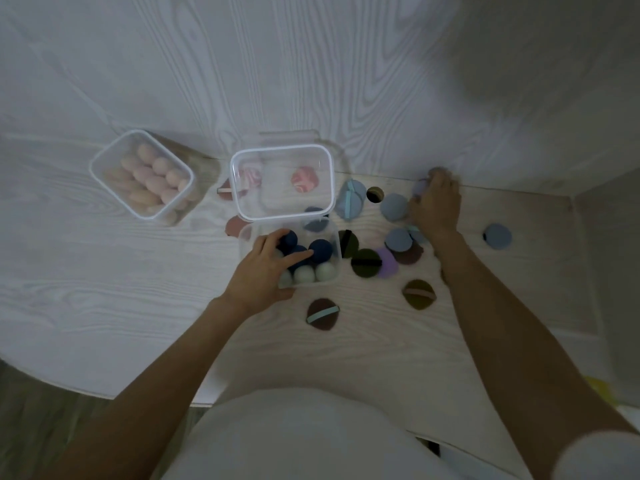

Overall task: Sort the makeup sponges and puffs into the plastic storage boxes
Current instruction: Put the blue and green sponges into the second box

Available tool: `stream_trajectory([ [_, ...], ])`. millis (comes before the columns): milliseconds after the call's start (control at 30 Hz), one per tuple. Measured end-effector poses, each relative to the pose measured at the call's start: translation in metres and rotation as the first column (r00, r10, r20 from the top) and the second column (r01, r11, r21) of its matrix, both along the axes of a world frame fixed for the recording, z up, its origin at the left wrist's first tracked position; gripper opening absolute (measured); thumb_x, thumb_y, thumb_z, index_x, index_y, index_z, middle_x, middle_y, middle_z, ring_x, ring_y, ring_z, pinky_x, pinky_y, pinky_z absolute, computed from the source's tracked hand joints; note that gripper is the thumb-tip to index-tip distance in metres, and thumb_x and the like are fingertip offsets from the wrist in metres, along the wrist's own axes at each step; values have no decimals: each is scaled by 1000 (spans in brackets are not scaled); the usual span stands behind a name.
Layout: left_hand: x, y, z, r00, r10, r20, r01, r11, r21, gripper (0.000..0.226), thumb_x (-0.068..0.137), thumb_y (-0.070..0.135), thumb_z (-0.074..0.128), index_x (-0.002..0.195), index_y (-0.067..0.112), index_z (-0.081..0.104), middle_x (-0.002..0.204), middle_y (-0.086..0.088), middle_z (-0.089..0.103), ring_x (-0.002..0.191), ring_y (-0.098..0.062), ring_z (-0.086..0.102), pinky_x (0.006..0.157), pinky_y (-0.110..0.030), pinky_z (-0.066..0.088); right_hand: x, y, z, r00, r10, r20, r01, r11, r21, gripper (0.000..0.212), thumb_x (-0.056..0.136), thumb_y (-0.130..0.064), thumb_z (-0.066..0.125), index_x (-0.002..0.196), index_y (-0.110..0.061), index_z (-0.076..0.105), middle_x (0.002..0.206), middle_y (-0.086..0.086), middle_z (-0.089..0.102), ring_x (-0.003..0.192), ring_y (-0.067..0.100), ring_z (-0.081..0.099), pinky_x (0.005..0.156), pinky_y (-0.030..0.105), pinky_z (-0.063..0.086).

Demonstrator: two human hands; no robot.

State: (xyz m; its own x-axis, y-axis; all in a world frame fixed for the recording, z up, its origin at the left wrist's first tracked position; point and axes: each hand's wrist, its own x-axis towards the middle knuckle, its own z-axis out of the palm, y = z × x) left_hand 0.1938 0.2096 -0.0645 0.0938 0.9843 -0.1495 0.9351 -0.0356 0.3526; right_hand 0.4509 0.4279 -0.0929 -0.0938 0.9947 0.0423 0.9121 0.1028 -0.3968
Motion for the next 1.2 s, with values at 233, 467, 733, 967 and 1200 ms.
stream_trajectory([
  [233,4,9,3,998,-38,-49,39,999,17,77,62,31,83,132,28,51,139,-19,38,118,-39,42,91,-47,45,-2,-12,-3,1000,-22,22,19,992,128,28,87,-12,54,110,3,54,110,24,56,104,38,50,86,45,41],
  [467,2,6,2,999,-33,-1,33,999,34,77,63,28,82,133,19,50,138,-19,41,116,-39,44,88,-47,46,-54,-105,67,811,87,-579,-116,993,-13,35,91,-37,56,116,-14,45,95,2,59,83,14,58,67,26,47],
  [733,-1,-10,-2,993,27,117,-27,1000,-2,92,67,29,80,143,8,31,146,-12,34,126,-29,38,95,-42,46,-101,-148,43,886,337,-320,-346,938,30,28,78,-15,70,104,-7,61,103,12,53,89,24,52,72,30,47],
  [967,-3,-22,-3,977,116,178,-120,993,12,89,65,27,81,139,5,36,139,-12,40,119,-28,45,93,-35,43,-123,-156,29,814,578,57,-580,807,107,22,71,0,70,92,-2,62,92,18,57,80,30,55,61,34,52],
  [1200,-3,-27,-7,979,119,167,-121,993,1,91,65,28,81,141,6,34,140,-11,38,120,-26,43,88,-37,47,-135,-153,26,805,580,122,-575,815,-77,11,86,-3,57,94,3,59,92,23,61,88,35,56,66,36,44],
])
